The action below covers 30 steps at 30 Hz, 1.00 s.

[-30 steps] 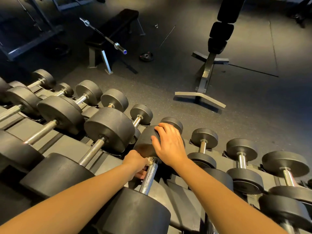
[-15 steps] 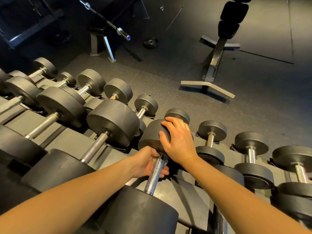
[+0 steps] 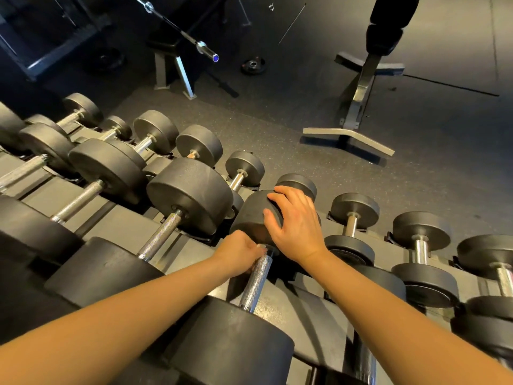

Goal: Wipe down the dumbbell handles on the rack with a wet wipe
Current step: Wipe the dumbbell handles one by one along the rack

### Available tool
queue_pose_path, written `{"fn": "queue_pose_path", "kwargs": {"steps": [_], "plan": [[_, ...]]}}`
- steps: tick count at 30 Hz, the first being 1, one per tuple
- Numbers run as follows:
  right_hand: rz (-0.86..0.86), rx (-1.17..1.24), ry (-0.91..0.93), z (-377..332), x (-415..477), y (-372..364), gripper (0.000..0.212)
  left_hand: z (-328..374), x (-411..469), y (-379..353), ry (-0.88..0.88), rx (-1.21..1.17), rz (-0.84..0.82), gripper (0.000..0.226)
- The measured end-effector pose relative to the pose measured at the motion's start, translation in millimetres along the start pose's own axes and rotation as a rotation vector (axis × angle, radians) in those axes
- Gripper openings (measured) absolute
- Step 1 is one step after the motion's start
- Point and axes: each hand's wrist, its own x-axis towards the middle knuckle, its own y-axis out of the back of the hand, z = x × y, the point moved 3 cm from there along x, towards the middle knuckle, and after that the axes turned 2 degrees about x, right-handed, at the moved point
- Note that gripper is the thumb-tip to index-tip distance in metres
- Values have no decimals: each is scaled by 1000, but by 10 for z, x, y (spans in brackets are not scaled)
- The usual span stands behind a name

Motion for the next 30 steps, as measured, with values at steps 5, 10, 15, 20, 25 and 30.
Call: {"fn": "queue_pose_path", "kwargs": {"steps": [5, 10, 15, 20, 25, 30], "plan": [[14, 9, -4, 14, -3, -9, 42, -234, -254, 86, 211, -96, -315, 19], [12, 13, -4, 12, 1, -17, 43, -222, -279, 85, 216, 14, -251, 30], [11, 27, -11, 14, -11, 0, 45, 94, -43, -36, 124, 60, -28, 37], [9, 33, -16, 28, 0, -32, 45, -196, -268, 65, 8, 348, -237, 32], [12, 40, -19, 22, -4, -16, 44, 100, -161, 114, -204, 408, 7, 28], [6, 45, -31, 11, -5, -2, 47, 111, -113, 23, -218, 346, 101, 36]]}}
